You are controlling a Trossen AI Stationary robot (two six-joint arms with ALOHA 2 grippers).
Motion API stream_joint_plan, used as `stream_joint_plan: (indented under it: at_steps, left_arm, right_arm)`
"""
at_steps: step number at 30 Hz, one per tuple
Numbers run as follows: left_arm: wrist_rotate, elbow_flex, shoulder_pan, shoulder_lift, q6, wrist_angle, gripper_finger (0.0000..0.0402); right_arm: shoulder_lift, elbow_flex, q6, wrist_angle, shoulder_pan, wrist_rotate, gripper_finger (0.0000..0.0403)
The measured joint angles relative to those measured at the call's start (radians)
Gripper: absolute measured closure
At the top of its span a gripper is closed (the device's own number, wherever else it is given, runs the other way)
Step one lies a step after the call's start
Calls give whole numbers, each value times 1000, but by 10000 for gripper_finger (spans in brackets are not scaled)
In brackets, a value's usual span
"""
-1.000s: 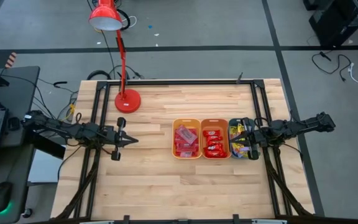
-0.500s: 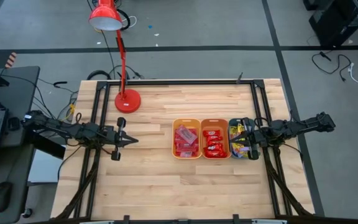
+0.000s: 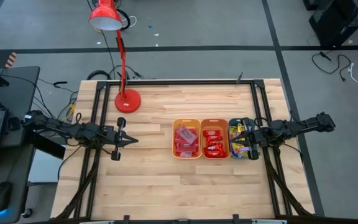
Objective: Sort candy
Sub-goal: Return to Home Position
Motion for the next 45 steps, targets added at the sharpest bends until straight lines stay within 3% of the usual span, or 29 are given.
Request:
stream_joint_plan:
  at_steps: [45]
  left_arm:
    - [0, 0, 0, 0, 0, 0, 394]
  right_arm:
    - [0, 0, 0, 0, 0, 0, 401]
